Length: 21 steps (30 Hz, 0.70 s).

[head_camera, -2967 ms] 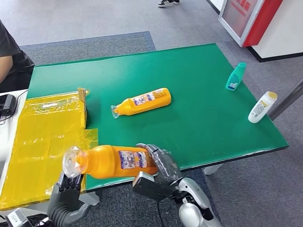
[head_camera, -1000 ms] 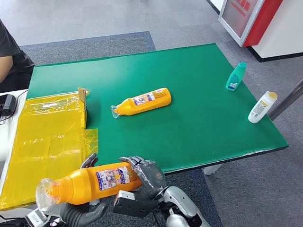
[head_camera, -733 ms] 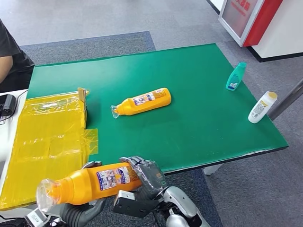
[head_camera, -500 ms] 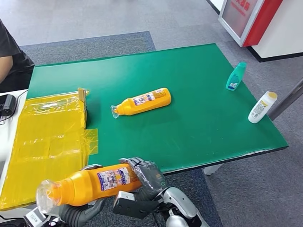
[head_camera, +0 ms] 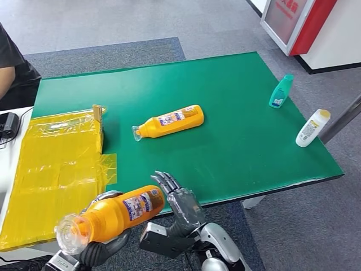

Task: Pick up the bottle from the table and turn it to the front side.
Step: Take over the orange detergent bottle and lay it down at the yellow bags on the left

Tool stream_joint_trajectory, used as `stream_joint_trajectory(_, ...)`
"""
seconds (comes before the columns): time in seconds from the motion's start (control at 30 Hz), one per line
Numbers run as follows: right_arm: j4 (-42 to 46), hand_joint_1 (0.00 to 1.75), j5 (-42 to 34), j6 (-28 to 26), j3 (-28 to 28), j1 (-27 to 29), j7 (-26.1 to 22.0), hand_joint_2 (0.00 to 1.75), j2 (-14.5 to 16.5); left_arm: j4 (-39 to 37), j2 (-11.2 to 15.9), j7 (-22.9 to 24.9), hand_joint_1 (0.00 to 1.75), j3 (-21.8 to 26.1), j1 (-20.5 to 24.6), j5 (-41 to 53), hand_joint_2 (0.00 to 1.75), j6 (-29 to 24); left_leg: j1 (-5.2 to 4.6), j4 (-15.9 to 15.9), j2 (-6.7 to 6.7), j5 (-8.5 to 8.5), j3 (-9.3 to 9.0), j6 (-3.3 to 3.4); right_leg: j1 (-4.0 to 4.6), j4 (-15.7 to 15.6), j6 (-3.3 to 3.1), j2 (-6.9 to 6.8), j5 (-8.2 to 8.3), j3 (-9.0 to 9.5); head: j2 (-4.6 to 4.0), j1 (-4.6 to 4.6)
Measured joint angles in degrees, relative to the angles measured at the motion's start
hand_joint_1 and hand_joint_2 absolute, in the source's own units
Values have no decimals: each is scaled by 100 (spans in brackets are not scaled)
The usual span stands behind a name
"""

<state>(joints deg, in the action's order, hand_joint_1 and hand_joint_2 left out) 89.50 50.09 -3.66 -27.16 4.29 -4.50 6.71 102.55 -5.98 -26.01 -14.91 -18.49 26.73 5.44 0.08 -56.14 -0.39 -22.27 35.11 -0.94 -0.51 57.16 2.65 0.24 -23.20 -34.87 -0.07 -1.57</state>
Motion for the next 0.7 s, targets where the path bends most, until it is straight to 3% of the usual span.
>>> stream_joint_trajectory(0.37, 351, 0, -7, -73, 156, 327, 48, 175, -2, 525, -19, 244, 175, 477, -32, 1527, 175, -853, 1, 0, 0, 0, 0, 0, 0, 0, -1, 0, -1, 0, 0, -1)
stream_joint_trajectory(0.5, 481, 0, -61, -83, 222, 511, 64, 175, -18, 710, -5, 655, 175, 907, -7, 2646, 175, -1348, 1, 0, 0, -1, 0, -1, 1, 0, -2, 0, -1, -2, 0, 0)
stream_joint_trajectory(0.7, 632, 0, -198, -98, 333, 815, 95, 175, -66, 829, -16, 1199, 175, 1708, 113, 3675, 175, -1671, 2, 0, 0, -1, 0, -2, 1, 0, -4, 0, -3, -3, 0, -1)
